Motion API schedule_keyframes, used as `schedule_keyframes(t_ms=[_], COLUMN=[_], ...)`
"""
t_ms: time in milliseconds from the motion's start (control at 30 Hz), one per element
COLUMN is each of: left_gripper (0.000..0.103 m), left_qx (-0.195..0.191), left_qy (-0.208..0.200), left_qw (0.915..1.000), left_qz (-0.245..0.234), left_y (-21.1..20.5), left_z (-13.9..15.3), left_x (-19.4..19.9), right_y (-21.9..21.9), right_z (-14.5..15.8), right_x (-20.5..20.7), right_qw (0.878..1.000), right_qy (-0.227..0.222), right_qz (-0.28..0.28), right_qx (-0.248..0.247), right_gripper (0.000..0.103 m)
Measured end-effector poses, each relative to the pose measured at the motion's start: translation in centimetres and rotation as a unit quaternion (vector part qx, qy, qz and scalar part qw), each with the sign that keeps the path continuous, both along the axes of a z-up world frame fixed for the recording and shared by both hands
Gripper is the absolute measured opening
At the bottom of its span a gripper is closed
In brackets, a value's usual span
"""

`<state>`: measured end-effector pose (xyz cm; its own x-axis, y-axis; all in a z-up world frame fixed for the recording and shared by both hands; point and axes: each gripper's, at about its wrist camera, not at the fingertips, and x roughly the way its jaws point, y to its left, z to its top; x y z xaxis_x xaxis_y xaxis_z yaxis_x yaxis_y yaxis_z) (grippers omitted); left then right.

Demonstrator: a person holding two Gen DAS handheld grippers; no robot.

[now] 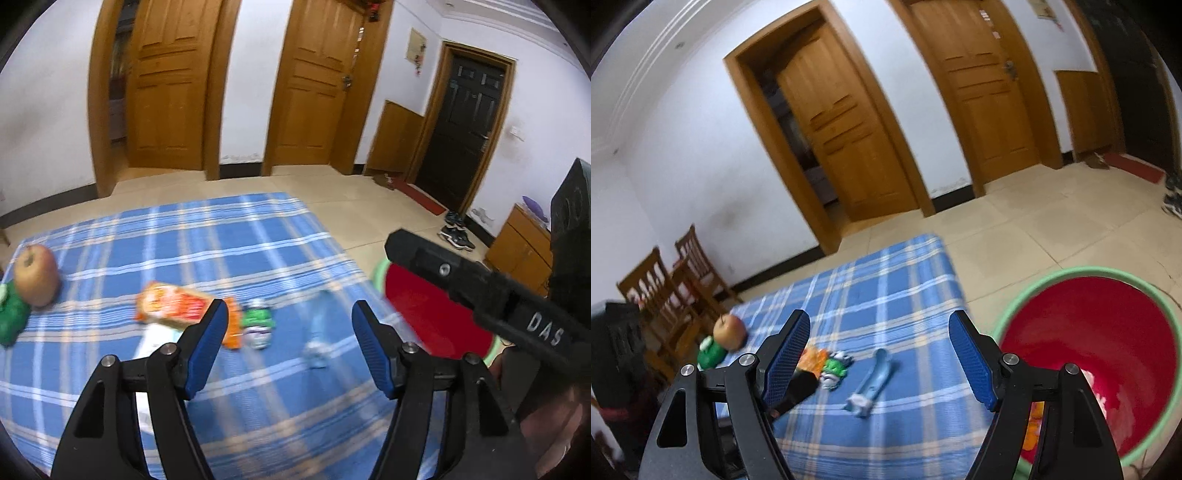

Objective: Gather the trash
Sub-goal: 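Move both tools back toward the table, then grasp the white medicine box with the left tool while the right tool grasps the blue scoop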

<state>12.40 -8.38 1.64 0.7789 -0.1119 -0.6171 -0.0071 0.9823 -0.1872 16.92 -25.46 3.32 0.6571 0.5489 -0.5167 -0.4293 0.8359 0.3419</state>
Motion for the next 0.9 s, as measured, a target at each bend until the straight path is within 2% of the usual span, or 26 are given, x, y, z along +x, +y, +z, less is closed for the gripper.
schedule_keyframes(t_ms=[233,433,567,767,900], left_gripper=[0.071,0.071,0.072,0.071,0.071], left_qx=[0.017,0.003,0.002,0.019,0.028], left_qy=[0.014,0.036,0.054,0.094,0.106], left_qw=[0.9992,0.9982,0.9974,0.9944,0.9932], left_qz=[0.034,0.048,0.048,0.044,0.039], left_y=[5.3,7.9,7.9,7.0,6.4], left_z=[-0.8,-2.6,-3.6,-5.5,-6.0], left_x=[-0.9,-1.3,-1.5,-0.6,-0.5], right_y=[4.4,6.0,6.2,6.4,6.5], right_z=[-2.6,-4.5,-5.0,-5.5,-5.8], right_x=[0.4,0.8,1.0,1.3,1.3], right_qw=[0.999,0.996,0.995,0.993,0.992], right_qy=[0.021,0.033,0.038,0.049,0.057], right_qz=[0.027,0.035,0.033,0.027,0.028], right_qx=[-0.035,-0.069,-0.086,-0.106,-0.113], right_gripper=[0.078,0.078,0.078,0.078,0.078])
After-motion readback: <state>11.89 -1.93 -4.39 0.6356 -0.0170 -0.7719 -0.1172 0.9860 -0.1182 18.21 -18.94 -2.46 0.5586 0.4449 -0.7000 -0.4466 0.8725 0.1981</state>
